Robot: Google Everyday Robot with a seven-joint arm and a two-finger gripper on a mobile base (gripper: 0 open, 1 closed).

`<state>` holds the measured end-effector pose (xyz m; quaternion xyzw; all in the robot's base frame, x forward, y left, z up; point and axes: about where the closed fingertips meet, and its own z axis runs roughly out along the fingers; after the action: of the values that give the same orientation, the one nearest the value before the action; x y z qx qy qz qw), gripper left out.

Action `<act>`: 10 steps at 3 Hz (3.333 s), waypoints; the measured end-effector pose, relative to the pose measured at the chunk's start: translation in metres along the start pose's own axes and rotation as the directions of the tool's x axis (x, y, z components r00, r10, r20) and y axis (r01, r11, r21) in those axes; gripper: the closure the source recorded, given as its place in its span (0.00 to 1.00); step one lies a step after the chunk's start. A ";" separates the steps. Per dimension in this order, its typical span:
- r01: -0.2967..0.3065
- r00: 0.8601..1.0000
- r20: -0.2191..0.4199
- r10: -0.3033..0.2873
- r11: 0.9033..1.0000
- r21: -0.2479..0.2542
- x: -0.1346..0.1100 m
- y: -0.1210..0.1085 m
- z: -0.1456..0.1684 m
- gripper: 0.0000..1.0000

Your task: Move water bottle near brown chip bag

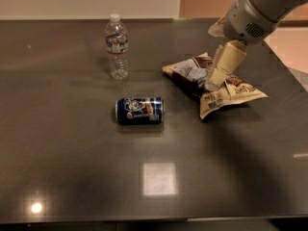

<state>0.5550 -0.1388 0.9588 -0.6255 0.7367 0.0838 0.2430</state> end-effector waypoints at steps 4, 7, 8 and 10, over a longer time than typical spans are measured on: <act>-0.126 0.986 0.125 0.113 0.987 0.100 -0.056 -0.040 0.055 0.00; -0.174 0.974 0.170 0.152 0.977 0.126 -0.093 -0.073 0.078 0.00; -0.194 0.965 0.203 0.167 0.973 0.123 -0.108 -0.085 0.088 0.00; -0.224 0.949 0.251 0.192 0.969 0.106 -0.140 -0.099 0.112 0.00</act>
Offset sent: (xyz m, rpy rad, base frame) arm 0.0490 0.0485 -0.0069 0.1583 -0.0712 -0.0922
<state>0.6926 0.0119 0.9442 -0.5120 0.7680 0.1343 0.3606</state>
